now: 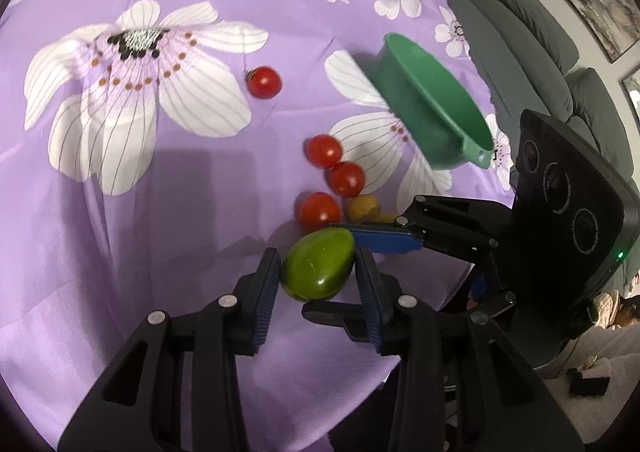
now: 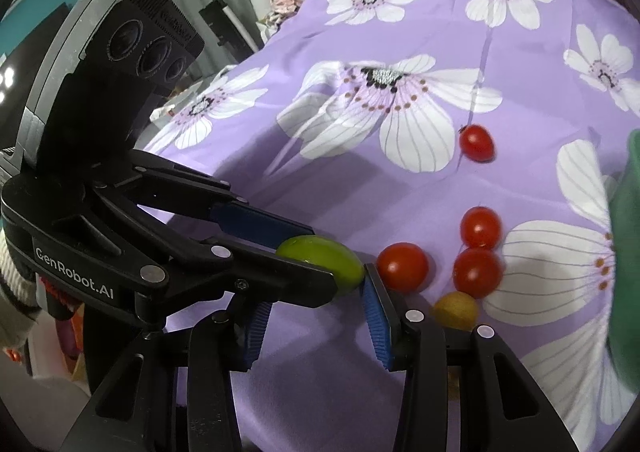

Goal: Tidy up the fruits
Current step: 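Carry the green plum with the left tool into the green bowl and open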

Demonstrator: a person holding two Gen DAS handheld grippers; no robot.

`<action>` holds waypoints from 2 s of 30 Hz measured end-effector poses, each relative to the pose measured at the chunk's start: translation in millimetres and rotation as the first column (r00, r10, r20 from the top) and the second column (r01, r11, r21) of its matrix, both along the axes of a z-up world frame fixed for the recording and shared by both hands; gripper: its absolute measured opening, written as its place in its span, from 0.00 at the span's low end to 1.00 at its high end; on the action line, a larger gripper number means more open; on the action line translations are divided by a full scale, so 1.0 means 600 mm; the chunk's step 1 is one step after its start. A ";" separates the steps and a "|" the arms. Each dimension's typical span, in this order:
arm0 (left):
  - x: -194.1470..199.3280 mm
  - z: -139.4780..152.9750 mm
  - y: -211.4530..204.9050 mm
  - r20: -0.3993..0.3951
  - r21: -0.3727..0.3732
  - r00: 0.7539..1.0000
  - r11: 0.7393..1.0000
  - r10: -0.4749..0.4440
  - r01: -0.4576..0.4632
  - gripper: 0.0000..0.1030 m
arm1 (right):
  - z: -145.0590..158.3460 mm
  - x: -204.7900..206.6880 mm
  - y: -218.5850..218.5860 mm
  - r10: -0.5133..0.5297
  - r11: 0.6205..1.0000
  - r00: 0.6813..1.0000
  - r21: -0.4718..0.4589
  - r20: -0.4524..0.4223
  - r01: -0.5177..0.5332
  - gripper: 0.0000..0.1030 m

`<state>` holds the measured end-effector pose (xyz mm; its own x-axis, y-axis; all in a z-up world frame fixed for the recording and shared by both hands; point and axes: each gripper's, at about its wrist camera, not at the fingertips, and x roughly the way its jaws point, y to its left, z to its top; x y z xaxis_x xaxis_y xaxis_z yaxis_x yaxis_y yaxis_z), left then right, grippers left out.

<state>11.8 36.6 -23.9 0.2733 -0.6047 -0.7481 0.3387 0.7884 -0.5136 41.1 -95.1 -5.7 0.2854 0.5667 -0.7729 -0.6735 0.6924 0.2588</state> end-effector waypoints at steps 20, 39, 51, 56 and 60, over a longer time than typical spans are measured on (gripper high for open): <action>0.001 0.063 -0.076 0.112 0.036 0.993 0.999 -0.045 0.042 0.37 | 0.057 -0.023 -0.066 -0.065 0.997 0.991 0.040 0.117 0.061 0.43; 0.072 0.132 -0.203 0.224 0.114 0.950 0.974 -0.219 0.198 0.37 | 0.109 0.006 -0.180 -0.256 0.964 0.941 0.131 0.222 0.231 0.43; 0.116 0.141 -0.300 0.236 0.118 0.919 0.948 -0.315 0.295 0.37 | 0.114 0.027 -0.266 -0.372 0.927 0.897 0.150 0.238 0.344 0.43; 0.137 0.135 -0.329 0.234 0.109 0.910 0.939 -0.343 0.326 0.37 | 0.113 0.043 -0.293 -0.400 0.916 0.886 0.144 0.236 0.376 0.43; 0.152 0.127 -0.340 0.217 0.094 0.911 0.936 -0.351 0.338 0.37 | 0.105 0.055 -0.310 -0.418 0.908 0.881 0.139 0.221 0.396 0.43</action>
<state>103.0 -167.6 52.3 0.2211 -0.6529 -0.7245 0.6962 0.6259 -0.3516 74.0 -281.3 57.3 0.6756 0.4226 -0.6042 -0.3867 0.9008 0.1977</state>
